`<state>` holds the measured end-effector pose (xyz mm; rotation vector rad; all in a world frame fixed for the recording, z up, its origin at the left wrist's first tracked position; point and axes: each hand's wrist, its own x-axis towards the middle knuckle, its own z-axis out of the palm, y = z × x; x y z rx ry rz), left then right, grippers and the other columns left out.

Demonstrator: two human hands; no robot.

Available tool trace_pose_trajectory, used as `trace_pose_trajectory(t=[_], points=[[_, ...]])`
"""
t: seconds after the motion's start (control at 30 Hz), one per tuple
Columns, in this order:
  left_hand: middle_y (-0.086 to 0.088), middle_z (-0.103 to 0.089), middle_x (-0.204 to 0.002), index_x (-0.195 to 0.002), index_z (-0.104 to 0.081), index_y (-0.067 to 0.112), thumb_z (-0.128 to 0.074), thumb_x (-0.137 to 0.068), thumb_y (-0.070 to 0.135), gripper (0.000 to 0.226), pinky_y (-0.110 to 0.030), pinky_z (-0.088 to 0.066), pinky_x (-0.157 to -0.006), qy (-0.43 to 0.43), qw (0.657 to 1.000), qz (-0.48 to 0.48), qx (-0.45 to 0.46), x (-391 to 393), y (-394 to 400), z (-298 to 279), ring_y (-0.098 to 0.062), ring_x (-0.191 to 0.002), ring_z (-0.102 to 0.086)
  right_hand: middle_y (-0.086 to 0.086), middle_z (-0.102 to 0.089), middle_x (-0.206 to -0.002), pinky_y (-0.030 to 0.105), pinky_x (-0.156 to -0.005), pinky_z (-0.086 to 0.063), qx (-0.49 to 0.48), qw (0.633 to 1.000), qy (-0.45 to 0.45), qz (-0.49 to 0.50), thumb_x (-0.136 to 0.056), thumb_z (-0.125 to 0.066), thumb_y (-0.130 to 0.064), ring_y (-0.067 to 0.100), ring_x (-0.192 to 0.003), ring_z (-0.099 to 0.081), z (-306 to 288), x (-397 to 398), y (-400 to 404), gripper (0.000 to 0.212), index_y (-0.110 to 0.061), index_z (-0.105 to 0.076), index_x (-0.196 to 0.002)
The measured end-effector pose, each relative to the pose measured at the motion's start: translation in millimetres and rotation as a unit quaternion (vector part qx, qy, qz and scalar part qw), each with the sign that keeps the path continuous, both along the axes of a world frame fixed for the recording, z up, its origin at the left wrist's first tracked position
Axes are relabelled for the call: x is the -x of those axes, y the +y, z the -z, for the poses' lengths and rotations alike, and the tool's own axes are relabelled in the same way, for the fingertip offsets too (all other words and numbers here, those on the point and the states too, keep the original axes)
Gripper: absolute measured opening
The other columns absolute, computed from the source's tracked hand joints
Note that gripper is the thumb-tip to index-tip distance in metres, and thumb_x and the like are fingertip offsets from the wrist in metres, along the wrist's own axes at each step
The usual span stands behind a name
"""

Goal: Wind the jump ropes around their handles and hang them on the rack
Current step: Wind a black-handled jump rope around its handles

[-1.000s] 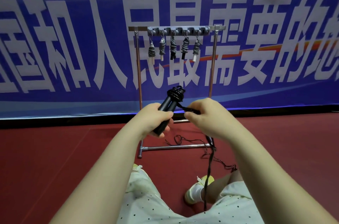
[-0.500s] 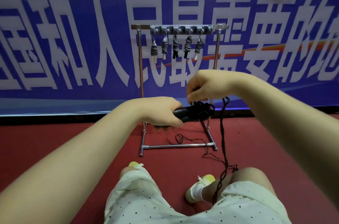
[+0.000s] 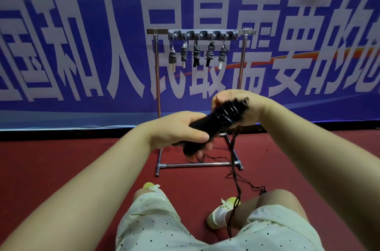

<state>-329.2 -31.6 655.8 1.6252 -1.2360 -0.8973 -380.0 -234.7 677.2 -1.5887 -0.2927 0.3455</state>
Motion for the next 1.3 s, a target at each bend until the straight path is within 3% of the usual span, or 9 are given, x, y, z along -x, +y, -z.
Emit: trace_pose_trajectory(t=[0.13,0.43,0.57,0.63,0.7,0.87,1.1,1.2,1.3], points=[[-0.004,-0.061,-0.078,-0.104,-0.053,0.008,-0.06,-0.081,0.017,0.025,-0.029,-0.049,-0.052,0.174,0.977,-0.059,0.111,-7.4,4.5,13.6,-0.016,-0.062,-0.059,-0.006,-0.048,-0.064,0.013,-0.04,-0.028,-0.093,0.994,-0.046,-0.022,-0.08,-0.052,-0.066,0.004,-0.045,-0.036,15.6,1.3,9.5,0.056,-0.011,-0.047,-0.09],[-0.004,-0.062,-0.074,-0.103,-0.056,0.01,-0.05,-0.095,0.012,0.01,-0.029,-0.049,-0.049,0.195,0.951,-0.231,0.058,-5.2,-3.2,23.9,-0.017,-0.059,-0.058,-0.006,-0.039,-0.042,0.023,-0.042,-0.024,0.177,0.927,-0.116,0.308,-0.1,-0.03,-0.05,0.01,-0.037,-0.028,39.3,3.6,44.1,0.056,-0.013,-0.051,-0.064],[-0.008,-0.064,-0.083,-0.101,-0.058,0.009,-0.054,-0.095,0.013,0.009,-0.031,-0.05,-0.053,0.139,0.952,-0.271,0.017,-5.7,-6.3,26.7,-0.018,-0.063,-0.061,-0.009,-0.043,-0.052,0.02,-0.043,-0.023,0.404,0.837,-0.194,0.316,-0.1,-0.039,-0.018,0.006,-0.043,-0.034,49.0,0.1,45.5,0.011,-0.016,-0.047,-0.094],[-0.009,-0.066,-0.087,-0.102,-0.057,0.011,-0.056,-0.094,0.015,0.009,-0.033,-0.051,-0.055,0.094,0.952,-0.291,0.0,-6.2,-8.0,27.9,-0.019,-0.064,-0.063,-0.004,-0.042,-0.061,0.024,-0.044,-0.022,0.468,0.799,-0.201,0.32,-0.097,-0.039,-0.01,0.009,-0.05,-0.035,52.6,-2.4,46.9,0.015,-0.015,-0.045,-0.11],[-0.009,-0.067,-0.088,-0.1,-0.056,0.015,-0.057,-0.093,0.016,0.007,-0.033,-0.053,-0.057,0.019,0.948,-0.318,-0.022,-8.7,-10.4,28.6,-0.018,-0.065,-0.063,-0.003,-0.043,-0.06,0.026,-0.046,-0.023,0.424,0.821,-0.185,0.335,-0.098,-0.038,-0.014,0.012,-0.05,-0.035,57.0,-3.7,46.9,0.008,-0.013,-0.045,-0.098],[-0.009,-0.06,-0.078,-0.094,-0.055,0.013,-0.058,-0.087,0.026,0.015,-0.03,-0.041,-0.057,-0.272,0.895,-0.334,-0.118,-16.3,-14.9,25.5,-0.019,-0.062,-0.051,-0.003,-0.044,-0.051,0.025,-0.046,-0.025,0.056,0.928,-0.008,0.369,-0.097,-0.036,-0.05,0.012,-0.044,-0.031,63.3,-1.5,48.2,0.054,-0.007,-0.064,-0.082],[-0.001,-0.051,-0.079,-0.094,-0.041,0.016,-0.047,-0.096,0.035,0.019,-0.03,-0.036,-0.052,-0.485,0.803,-0.287,-0.191,-4.4,-24.6,29.1,-0.017,-0.066,-0.05,0.0,-0.05,-0.052,0.021,-0.042,-0.027,0.018,0.929,0.033,0.368,-0.086,-0.05,-0.064,0.012,-0.04,-0.037,68.9,-1.2,49.2,0.06,-0.007,-0.063,-0.082],[-0.001,-0.05,-0.08,-0.093,-0.039,0.017,-0.049,-0.095,0.041,0.025,-0.03,-0.034,-0.054,-0.467,0.824,-0.253,-0.197,0.2,-26.1,29.6,-0.015,-0.065,-0.048,0.002,-0.045,-0.051,0.022,-0.044,-0.026,0.021,0.916,0.032,0.4,-0.088,-0.053,-0.056,0.013,-0.042,-0.034,70.5,1.6,50.1,0.051,-0.005,-0.06,-0.081],[-0.001,-0.055,-0.081,-0.1,-0.048,0.017,-0.057,-0.088,0.046,0.032,-0.033,-0.044,-0.064,-0.312,0.905,-0.23,-0.173,4.0,-19.4,29.4,-0.017,-0.068,-0.053,-0.002,-0.045,-0.048,0.024,-0.046,-0.027,0.018,0.907,0.014,0.42,-0.089,-0.053,-0.047,0.012,-0.043,-0.035,67.5,2.9,52.6,0.04,-0.009,-0.058,-0.077]])
